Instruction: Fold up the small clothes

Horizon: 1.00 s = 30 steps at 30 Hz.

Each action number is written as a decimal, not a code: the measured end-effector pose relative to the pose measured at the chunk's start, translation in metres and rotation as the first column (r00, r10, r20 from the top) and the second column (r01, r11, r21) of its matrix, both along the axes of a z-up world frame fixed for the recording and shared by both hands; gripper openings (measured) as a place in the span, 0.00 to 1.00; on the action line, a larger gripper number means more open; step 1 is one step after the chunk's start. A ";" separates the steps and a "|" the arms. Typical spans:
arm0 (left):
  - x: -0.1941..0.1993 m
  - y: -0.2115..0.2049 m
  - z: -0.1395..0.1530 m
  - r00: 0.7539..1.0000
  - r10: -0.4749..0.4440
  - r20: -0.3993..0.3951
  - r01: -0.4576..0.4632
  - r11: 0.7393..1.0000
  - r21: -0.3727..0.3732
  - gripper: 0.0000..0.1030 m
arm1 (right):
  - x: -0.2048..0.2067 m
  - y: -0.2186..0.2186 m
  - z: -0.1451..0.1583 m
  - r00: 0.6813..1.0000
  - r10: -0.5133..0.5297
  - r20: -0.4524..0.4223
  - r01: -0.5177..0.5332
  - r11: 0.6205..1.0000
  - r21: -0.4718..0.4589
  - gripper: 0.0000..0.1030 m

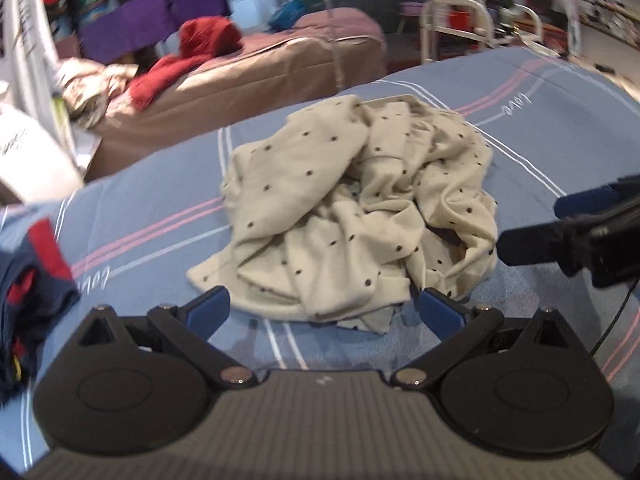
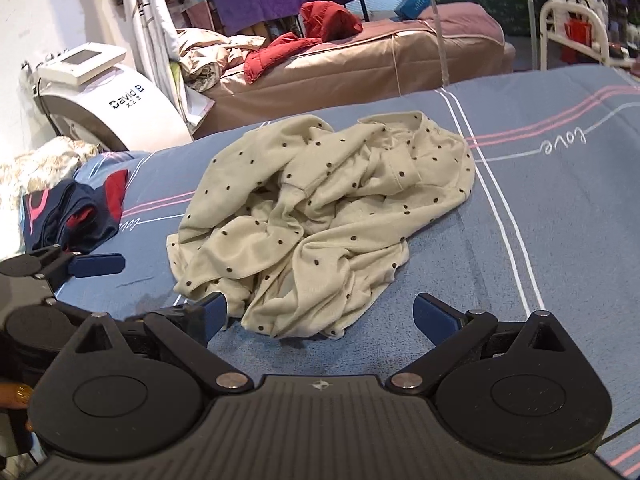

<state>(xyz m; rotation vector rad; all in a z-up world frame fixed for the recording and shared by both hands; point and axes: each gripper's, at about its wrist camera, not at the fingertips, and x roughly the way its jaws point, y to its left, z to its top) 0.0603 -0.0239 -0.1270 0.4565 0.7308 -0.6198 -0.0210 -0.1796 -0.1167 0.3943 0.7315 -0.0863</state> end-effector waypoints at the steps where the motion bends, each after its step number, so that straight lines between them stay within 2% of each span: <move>1: 0.001 -0.006 -0.004 0.999 -0.024 0.029 0.024 1.000 0.011 1.00 | 0.002 -0.001 -0.003 1.000 0.001 -0.006 -0.001 1.000 0.014 1.00; 5: -0.002 -0.030 -0.012 0.982 -0.159 0.103 0.152 0.986 0.073 1.00 | 0.012 -0.002 -0.011 1.000 0.023 -0.021 -0.023 0.999 0.045 1.00; 6: -0.002 -0.035 -0.016 0.979 -0.180 0.100 0.169 0.980 0.105 0.96 | 0.016 -0.002 -0.013 0.999 0.026 -0.031 -0.025 0.999 0.048 1.00; 8: 0.000 -0.043 -0.025 0.973 -0.216 0.077 0.203 0.968 0.146 0.83 | 0.023 -0.003 -0.018 0.999 0.024 -0.049 -0.021 0.999 0.047 1.00; 10: 0.008 -0.050 -0.036 0.975 -0.220 0.023 0.214 0.964 0.155 0.50 | 0.031 -0.005 -0.024 0.998 0.028 -0.064 -0.023 0.997 0.069 1.00; 14: 0.023 -0.045 -0.038 0.986 -0.163 -0.026 0.165 0.981 0.098 0.32 | 0.040 0.001 -0.029 0.996 0.059 -0.063 -0.054 0.996 0.073 0.98; 15: 0.025 -0.042 -0.035 0.988 -0.153 -0.032 0.156 0.984 0.084 0.25 | 0.040 0.003 -0.028 0.996 0.060 -0.059 -0.056 0.996 0.063 0.60; 17: 0.030 -0.032 -0.026 0.990 -0.130 -0.047 0.132 0.990 0.045 0.20 | 0.040 0.000 -0.027 0.997 0.059 -0.048 -0.055 0.995 0.079 0.27; 19: 0.039 -0.016 -0.009 0.995 -0.091 -0.049 0.090 0.996 -0.030 0.17 | 0.033 -0.011 -0.022 1.000 0.022 -0.012 -0.021 0.995 0.097 0.22; 21: 0.049 0.001 0.014 0.999 -0.034 -0.039 0.031 0.996 -0.082 0.17 | 0.023 -0.024 -0.008 0.999 -0.019 0.030 0.017 0.998 0.067 0.20; 25: 0.067 0.031 0.070 0.996 0.039 0.077 -0.027 0.989 -0.148 0.17 | -0.006 -0.072 0.040 0.985 -0.113 0.132 0.120 0.991 -0.052 0.15; 27: 0.078 0.044 0.100 0.987 0.076 0.138 -0.054 0.986 -0.157 0.17 | -0.021 -0.101 0.064 0.969 -0.175 0.176 0.196 0.974 -0.110 0.15; 30: 0.092 0.065 0.135 0.976 0.130 0.175 -0.093 0.974 -0.208 0.17 | -0.042 -0.138 0.091 0.941 -0.255 0.221 0.296 0.938 -0.180 0.15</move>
